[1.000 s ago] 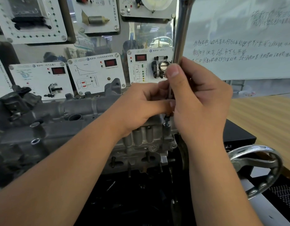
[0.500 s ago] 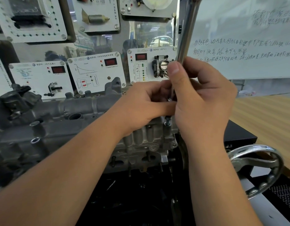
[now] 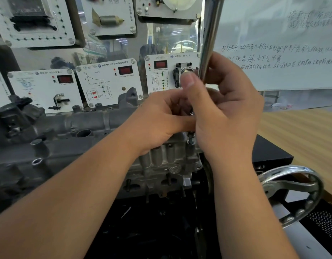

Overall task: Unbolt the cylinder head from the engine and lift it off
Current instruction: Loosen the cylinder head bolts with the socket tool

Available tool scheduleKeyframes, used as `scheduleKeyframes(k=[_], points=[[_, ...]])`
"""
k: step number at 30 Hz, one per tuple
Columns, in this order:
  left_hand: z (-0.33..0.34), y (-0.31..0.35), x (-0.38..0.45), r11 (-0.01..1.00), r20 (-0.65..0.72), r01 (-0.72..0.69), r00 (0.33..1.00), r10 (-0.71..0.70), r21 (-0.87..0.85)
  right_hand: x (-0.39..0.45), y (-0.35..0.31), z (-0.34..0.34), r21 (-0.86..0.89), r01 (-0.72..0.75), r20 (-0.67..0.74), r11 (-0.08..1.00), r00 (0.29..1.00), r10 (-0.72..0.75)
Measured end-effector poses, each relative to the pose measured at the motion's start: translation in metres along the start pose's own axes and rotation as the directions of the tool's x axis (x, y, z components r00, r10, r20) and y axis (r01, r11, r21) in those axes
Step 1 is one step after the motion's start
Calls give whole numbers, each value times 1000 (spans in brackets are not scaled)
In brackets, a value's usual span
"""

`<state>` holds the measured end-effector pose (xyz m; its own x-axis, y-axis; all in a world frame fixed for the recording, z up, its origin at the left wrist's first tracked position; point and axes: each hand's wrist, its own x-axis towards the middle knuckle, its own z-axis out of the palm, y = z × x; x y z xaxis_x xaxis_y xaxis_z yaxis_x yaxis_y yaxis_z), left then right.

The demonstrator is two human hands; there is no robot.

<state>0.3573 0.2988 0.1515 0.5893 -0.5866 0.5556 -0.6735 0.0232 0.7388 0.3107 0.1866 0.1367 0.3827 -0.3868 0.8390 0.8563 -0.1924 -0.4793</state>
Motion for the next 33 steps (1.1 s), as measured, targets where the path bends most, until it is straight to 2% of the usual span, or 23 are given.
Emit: scheduleKeyframes(k=[3, 6, 9, 14, 17, 21, 26, 29, 33], points=[[0, 0, 0, 999, 15, -23, 1000, 23, 32, 1, 2, -1, -20, -7, -83, 1000, 997, 6], [-1, -1, -2, 998, 33, 12, 999, -9, -69, 1, 2, -2, -9, -12, -38, 1000, 999, 11], [-3, -3, -3, 993, 50, 27, 999, -21, -114, 2, 4, -5, 76, -52, -25, 996, 998, 54], [0, 1, -3, 1000, -24, 9, 1000, -9, 10, 0, 1, -3, 50, -34, 57, 998, 998, 32], [-2, 0, -1, 996, -37, -11, 999, 14, 86, -3, -1, 3, 4, -16, 48, 1000, 999, 16], [0, 2, -3, 998, -36, 0, 999, 2, 58, -3, 2, 1, -42, -17, -66, 999, 998, 15], [-3, 0, -4, 995, 46, 57, 997, -54, -84, -1, 2, -4, 25, -30, 9, 999, 1000, 30], [-1, 3, -3, 999, 23, 32, 999, -31, -27, -1, 0, -2, 27, -21, 49, 999, 999, 20], [1, 3, -1, 998, -22, 11, 1000, -10, 59, -2, -2, 2, 10, -10, 24, 1000, 1000, 10]])
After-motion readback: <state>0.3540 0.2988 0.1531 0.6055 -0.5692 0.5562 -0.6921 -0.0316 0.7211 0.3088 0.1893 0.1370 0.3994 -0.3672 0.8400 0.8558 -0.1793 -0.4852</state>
